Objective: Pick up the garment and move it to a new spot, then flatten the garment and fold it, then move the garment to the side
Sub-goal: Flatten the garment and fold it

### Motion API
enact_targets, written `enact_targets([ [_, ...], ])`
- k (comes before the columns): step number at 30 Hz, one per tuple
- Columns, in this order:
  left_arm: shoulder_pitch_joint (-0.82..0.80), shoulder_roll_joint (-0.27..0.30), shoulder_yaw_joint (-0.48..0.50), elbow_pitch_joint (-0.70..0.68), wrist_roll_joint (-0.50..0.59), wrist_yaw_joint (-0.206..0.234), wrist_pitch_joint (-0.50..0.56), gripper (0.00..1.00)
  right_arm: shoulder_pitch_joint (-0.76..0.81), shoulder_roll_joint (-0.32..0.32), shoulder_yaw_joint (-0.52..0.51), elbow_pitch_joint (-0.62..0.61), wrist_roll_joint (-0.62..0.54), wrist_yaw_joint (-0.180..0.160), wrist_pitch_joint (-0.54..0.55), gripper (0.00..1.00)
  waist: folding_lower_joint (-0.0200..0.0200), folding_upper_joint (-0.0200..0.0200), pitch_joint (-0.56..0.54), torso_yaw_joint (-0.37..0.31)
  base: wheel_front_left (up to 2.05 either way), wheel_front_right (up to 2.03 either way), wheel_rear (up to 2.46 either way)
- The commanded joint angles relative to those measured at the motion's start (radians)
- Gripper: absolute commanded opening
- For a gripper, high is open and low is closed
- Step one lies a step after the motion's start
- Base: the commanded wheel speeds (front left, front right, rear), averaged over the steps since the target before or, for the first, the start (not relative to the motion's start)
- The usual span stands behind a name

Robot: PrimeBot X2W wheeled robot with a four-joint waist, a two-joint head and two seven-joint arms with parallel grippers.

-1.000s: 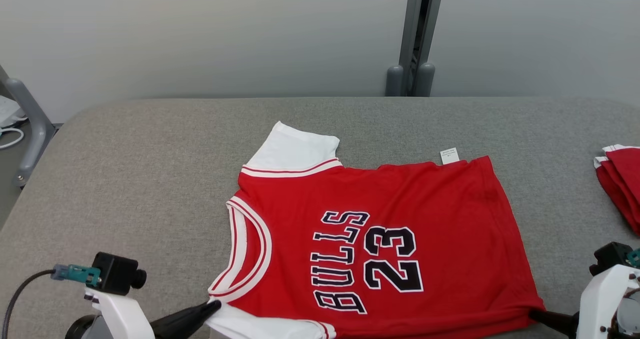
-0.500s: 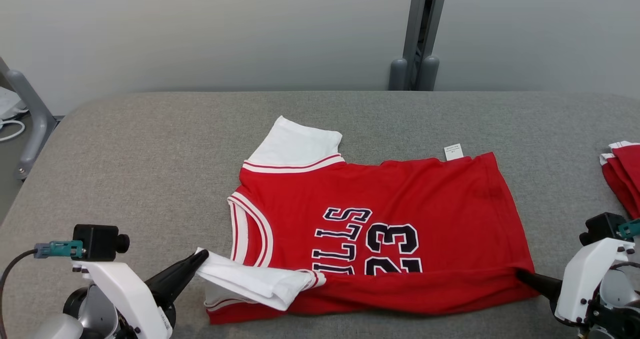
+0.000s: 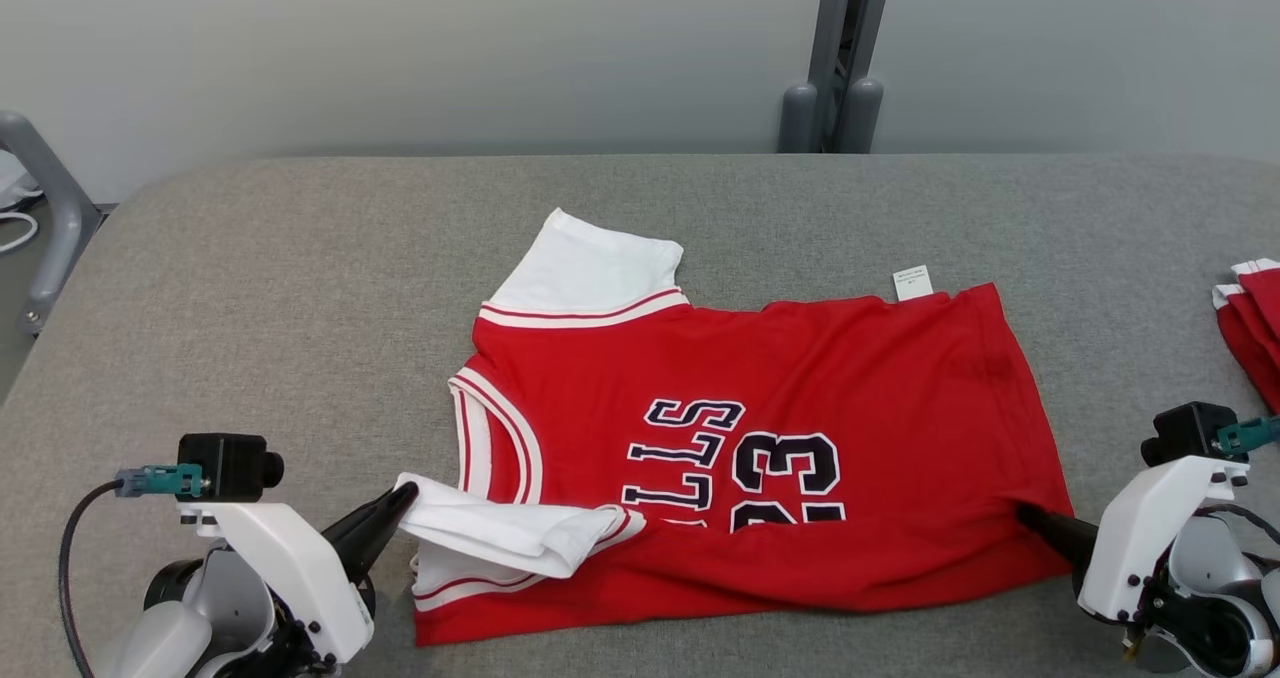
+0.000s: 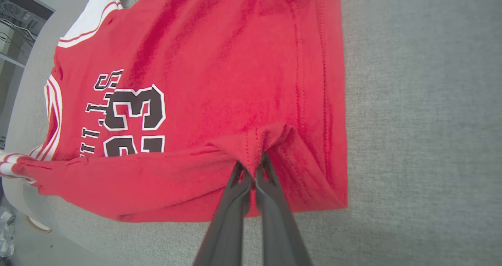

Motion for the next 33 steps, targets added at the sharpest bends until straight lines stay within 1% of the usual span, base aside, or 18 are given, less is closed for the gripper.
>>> enact_targets([
  [1, -0.020, -0.011, -0.001, 0.017, 0.004, -0.002, -0.003, 0.00, -0.011, 0.004, -0.006, 0.004, -0.010, -0.001, -0.010, 0.00, 0.0000, 0.0000, 0.009, 0.001, 0.00, 0.00, 0.00],
  [8, -0.080, -0.059, -0.030, 0.121, 0.052, -0.008, -0.009, 0.00, -0.038, 0.030, -0.015, 0.020, -0.024, -0.001, -0.017, 0.00, 0.0000, 0.0000, 0.048, -0.001, 0.00, 0.00, 0.00],
  [10, -0.095, -0.066, -0.037, 0.151, 0.064, -0.002, -0.006, 0.00, -0.045, 0.033, -0.016, 0.018, -0.027, -0.001, -0.032, 0.00, 0.0000, 0.0000, 0.056, -0.003, 0.00, 0.00, 0.00],
  [15, -0.119, -0.088, -0.047, 0.198, 0.079, -0.016, -0.015, 0.00, -0.052, 0.042, -0.016, 0.024, -0.028, -0.001, -0.051, 0.00, 0.0000, 0.0000, 0.065, -0.003, 0.00, 0.00, 0.00],
  [16, -0.124, -0.093, -0.048, 0.207, 0.079, -0.018, -0.017, 0.00, -0.055, 0.042, -0.017, 0.026, -0.030, -0.001, -0.057, 0.20, 0.0000, 0.0000, 0.067, -0.004, 0.00, 0.00, 0.00],
  [17, -0.130, -0.098, -0.048, 0.218, 0.081, -0.020, -0.021, 0.31, -0.056, 0.042, -0.020, 0.027, -0.038, -0.001, -0.070, 0.98, 0.0000, 0.0000, 0.068, -0.004, 0.00, 0.00, 0.00],
  [18, -0.136, -0.103, -0.045, 0.228, 0.088, -0.015, -0.033, 0.53, -0.058, 0.045, -0.026, 0.030, -0.041, -0.001, -0.083, 1.00, 0.0000, 0.0000, 0.069, -0.004, 0.00, 0.00, 0.00],
  [19, -0.141, -0.110, -0.043, 0.239, 0.094, -0.007, -0.045, 0.86, -0.059, 0.050, -0.025, 0.033, -0.041, -0.001, -0.089, 1.00, 0.0000, 0.0000, 0.070, -0.003, 0.00, 0.00, 0.00],
  [20, -0.147, -0.123, -0.044, 0.261, 0.107, 0.001, -0.068, 1.00, -0.059, 0.053, -0.024, 0.036, -0.036, -0.001, -0.102, 1.00, 0.0000, 0.0000, 0.070, -0.003, 0.00, 0.00, 0.00],
  [26, -0.151, -0.155, -0.018, 0.302, 0.136, 0.040, -0.172, 1.00, -0.043, 0.057, -0.045, 0.033, -0.050, -0.001, -0.159, 1.00, 0.0000, 0.0000, 0.061, 0.000, 0.00, 0.00, 0.00],
  [27, -0.137, -0.170, 0.004, 0.314, 0.141, 0.062, -0.235, 1.00, -0.024, 0.052, -0.045, 0.017, -0.065, -0.001, -0.197, 1.00, 0.0000, 0.0000, 0.054, 0.001, 0.00, 0.00, 0.00],
  [28, -0.130, -0.177, 0.011, 0.318, 0.151, 0.072, -0.268, 1.00, -0.014, 0.048, -0.041, 0.003, -0.079, -0.001, -0.223, 1.00, 0.0000, 0.0000, 0.049, 0.001, 0.00, 0.00, 0.00],
  [31, -0.095, -0.198, 0.030, 0.320, 0.168, 0.104, -0.364, 1.00, 0.028, 0.042, -0.031, -0.045, -0.121, -0.001, -0.316, 1.00, 0.0000, 0.0000, 0.032, 0.002, 0.00, 0.00, 0.00],
  [33, -0.071, -0.211, 0.040, 0.313, 0.183, 0.119, -0.406, 1.00, 0.059, 0.043, -0.030, -0.079, -0.151, -0.001, -0.393, 1.00, 0.0000, 0.0000, 0.021, 0.002, 0.00, 0.00, 0.00],
])
